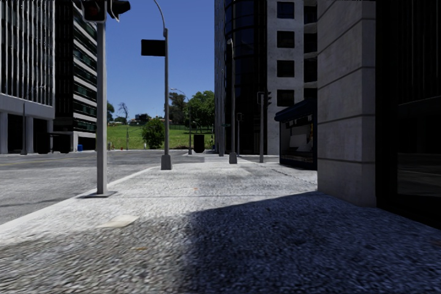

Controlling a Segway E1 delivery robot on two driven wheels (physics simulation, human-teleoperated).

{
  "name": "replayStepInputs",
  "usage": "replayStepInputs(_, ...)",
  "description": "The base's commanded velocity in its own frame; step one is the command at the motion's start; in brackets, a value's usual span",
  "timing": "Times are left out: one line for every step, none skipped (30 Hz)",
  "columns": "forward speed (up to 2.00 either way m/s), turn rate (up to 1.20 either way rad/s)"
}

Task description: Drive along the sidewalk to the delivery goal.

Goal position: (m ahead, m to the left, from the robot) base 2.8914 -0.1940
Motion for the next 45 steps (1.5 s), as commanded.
replayStepInputs(2.00,0.00)
replayStepInputs(2.00,0.00)
replayStepInputs(2.00,0.00)
replayStepInputs(2.00,0.00)
replayStepInputs(2.00,0.00)
replayStepInputs(2.00,0.00)
replayStepInputs(2.00,0.00)
replayStepInputs(2.00,0.00)
replayStepInputs(2.00,0.00)
replayStepInputs(2.00,0.00)
replayStepInputs(2.00,0.00)
replayStepInputs(2.00,0.00)
replayStepInputs(2.00,0.00)
replayStepInputs(2.00,0.00)
replayStepInputs(2.00,0.00)
replayStepInputs(2.00,0.00)
replayStepInputs(2.00,0.00)
replayStepInputs(2.00,0.00)
replayStepInputs(2.00,0.00)
replayStepInputs(2.00,0.00)
replayStepInputs(2.00,0.00)
replayStepInputs(2.00,0.00)
replayStepInputs(2.00,0.00)
replayStepInputs(2.00,0.00)
replayStepInputs(2.00,0.00)
replayStepInputs(2.00,0.00)
replayStepInputs(2.00,0.00)
replayStepInputs(2.00,0.00)
replayStepInputs(2.00,0.00)
replayStepInputs(2.00,0.00)
replayStepInputs(2.00,0.00)
replayStepInputs(2.00,0.00)
replayStepInputs(2.00,0.00)
replayStepInputs(2.00,0.00)
replayStepInputs(2.00,0.00)
replayStepInputs(2.00,0.00)
replayStepInputs(2.00,0.00)
replayStepInputs(2.00,0.00)
replayStepInputs(2.00,0.00)
replayStepInputs(2.00,0.00)
replayStepInputs(2.00,0.00)
replayStepInputs(1.96,0.00)
replayStepInputs(1.84,0.00)
replayStepInputs(1.68,0.00)
replayStepInputs(1.68,0.00)
